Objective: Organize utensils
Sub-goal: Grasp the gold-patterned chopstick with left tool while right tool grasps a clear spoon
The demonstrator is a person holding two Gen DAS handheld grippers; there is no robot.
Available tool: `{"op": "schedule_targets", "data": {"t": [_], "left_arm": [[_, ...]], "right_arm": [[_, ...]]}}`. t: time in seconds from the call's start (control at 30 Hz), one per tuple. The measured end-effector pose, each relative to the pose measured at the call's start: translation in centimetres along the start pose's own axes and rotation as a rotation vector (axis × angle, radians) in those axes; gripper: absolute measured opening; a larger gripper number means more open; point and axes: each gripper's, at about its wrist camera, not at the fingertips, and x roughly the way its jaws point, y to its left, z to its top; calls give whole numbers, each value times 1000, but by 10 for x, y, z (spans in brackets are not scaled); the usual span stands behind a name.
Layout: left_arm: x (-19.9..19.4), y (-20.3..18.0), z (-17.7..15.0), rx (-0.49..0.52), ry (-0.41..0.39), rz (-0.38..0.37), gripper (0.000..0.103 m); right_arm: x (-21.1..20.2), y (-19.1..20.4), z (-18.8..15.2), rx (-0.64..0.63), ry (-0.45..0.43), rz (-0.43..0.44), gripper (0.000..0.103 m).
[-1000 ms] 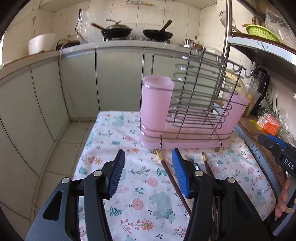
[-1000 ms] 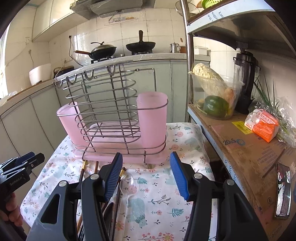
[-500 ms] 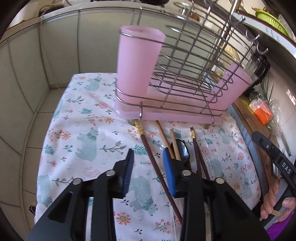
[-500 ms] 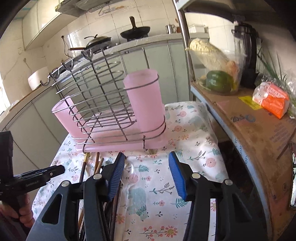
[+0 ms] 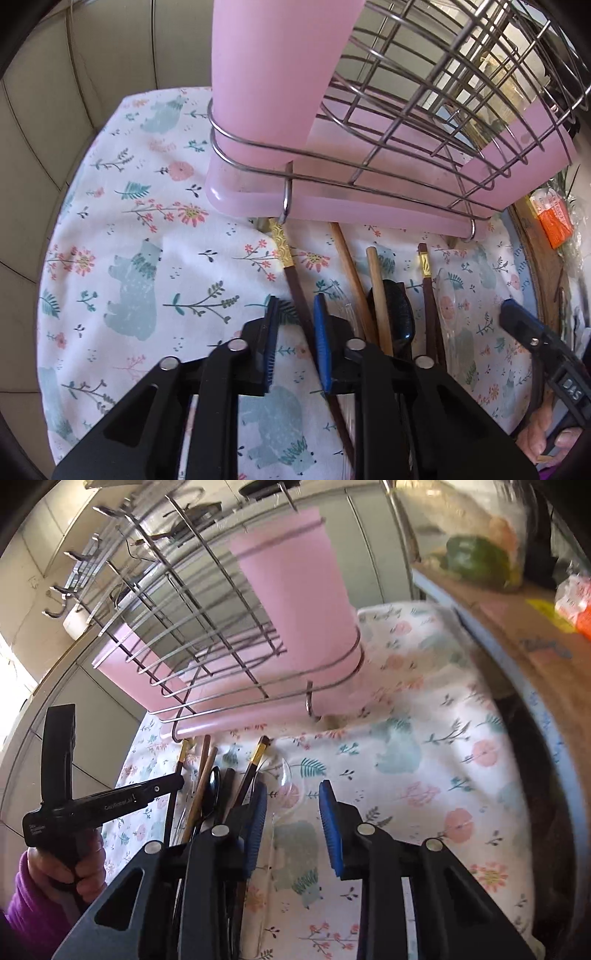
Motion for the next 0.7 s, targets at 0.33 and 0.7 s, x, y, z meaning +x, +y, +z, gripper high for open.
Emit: {"op": "schedule_targets", "data": {"t": [0.33, 0.7], "left_arm": [[-22, 23, -1, -2, -3, -54, 5], [-14, 24, 1, 35, 76, -4, 6]], "right_arm": [[44, 1, 10, 16, 105, 22, 29], [63, 24, 7, -86, 137, -33, 2]]}}
